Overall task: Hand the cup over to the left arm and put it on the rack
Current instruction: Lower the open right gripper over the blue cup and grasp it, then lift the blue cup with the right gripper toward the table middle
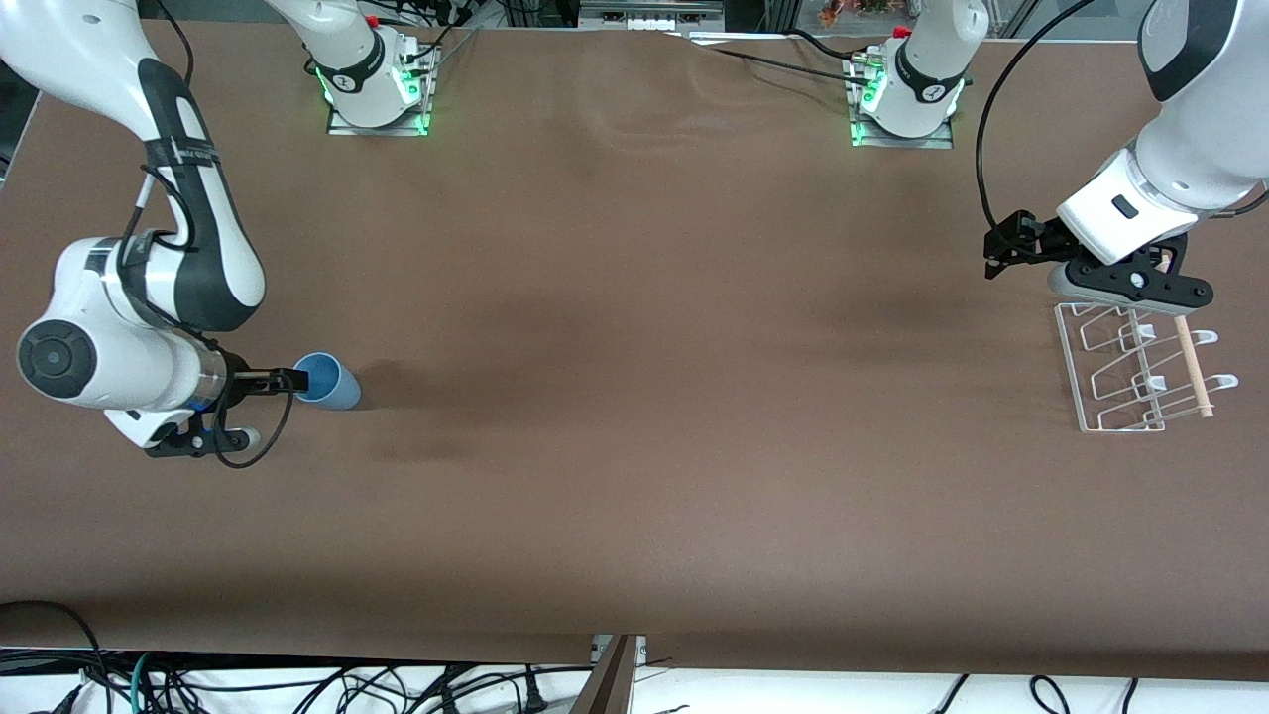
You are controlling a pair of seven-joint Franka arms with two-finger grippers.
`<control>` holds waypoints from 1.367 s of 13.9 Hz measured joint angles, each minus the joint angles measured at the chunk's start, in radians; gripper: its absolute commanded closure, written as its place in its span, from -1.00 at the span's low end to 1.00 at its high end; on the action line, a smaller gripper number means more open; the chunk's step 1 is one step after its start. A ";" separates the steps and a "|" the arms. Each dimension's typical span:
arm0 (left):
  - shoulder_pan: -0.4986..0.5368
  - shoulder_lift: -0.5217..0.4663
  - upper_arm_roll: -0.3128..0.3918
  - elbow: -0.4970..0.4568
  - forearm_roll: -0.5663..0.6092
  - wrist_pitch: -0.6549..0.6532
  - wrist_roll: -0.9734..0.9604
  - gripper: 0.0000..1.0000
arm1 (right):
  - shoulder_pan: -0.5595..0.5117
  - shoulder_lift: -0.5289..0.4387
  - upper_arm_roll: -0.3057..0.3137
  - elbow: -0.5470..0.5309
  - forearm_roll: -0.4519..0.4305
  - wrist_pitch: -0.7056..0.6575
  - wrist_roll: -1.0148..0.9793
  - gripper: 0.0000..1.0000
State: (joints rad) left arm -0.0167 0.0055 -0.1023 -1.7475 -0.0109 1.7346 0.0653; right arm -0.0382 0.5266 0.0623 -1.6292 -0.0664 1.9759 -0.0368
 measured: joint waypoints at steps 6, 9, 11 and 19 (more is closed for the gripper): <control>0.000 0.000 0.000 0.000 0.000 0.000 0.000 -1.00 | 0.000 0.016 0.000 -0.030 0.000 0.040 0.000 -0.99; 0.000 0.000 0.000 0.000 0.000 0.000 0.000 -1.00 | 0.000 0.017 0.000 -0.072 0.000 0.091 0.000 -0.99; 0.000 0.000 0.000 0.000 0.000 0.000 0.000 -1.00 | 0.000 0.018 0.000 -0.096 0.000 0.105 0.000 -0.99; 0.000 0.000 0.000 0.000 0.000 0.000 0.000 -1.00 | -0.001 0.018 0.000 -0.110 0.000 0.113 -0.001 0.57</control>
State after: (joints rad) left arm -0.0167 0.0057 -0.1023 -1.7474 -0.0109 1.7346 0.0653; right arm -0.0388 0.5444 0.0621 -1.7388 -0.0662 2.0890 -0.0377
